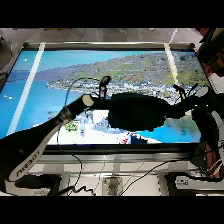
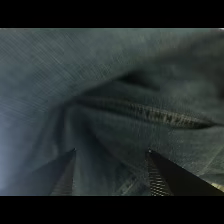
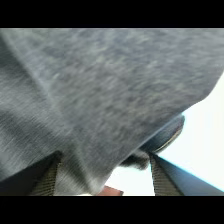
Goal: Fold the clothes and pants, and hang the long-sleeved shirts on hangers.
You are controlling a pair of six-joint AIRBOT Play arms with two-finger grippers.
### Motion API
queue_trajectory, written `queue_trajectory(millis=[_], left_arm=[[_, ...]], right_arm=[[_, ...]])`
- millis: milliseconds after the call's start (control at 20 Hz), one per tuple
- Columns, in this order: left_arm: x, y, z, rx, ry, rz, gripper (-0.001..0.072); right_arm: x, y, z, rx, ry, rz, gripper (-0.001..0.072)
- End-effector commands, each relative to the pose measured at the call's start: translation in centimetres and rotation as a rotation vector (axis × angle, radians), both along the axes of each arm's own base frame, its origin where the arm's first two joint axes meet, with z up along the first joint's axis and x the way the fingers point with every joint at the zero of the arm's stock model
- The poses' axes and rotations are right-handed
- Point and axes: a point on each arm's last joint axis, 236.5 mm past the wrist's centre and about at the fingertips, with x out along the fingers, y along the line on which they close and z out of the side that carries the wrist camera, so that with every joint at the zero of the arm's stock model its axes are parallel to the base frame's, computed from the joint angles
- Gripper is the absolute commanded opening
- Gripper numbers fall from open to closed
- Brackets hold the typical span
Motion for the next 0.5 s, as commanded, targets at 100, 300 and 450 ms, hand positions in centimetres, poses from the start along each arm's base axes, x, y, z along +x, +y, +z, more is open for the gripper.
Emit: queue_trajectory(millis=[100, 300, 450], left_arm=[[-2.6, -3.1, -3.2, 0.034, 0.024, -0.058, 0.0468], [-2.5, -3.0, -3.4, 0.036, 0.027, -0.057, 0.0468], [-2.6, -3.1, -3.4, 0.036, 0.027, -0.059, 0.0468]], right_arm=[[2.5, -2.0, -1.5, -0.06, -0.044, -0.149, 0.0626], [3.0, -2.4, -3.6, -0.03, 0.026, -0.287, 0.0627], [2.6, -3.2, -4.3, 0.076, 0.096, -0.387, 0.0627]])
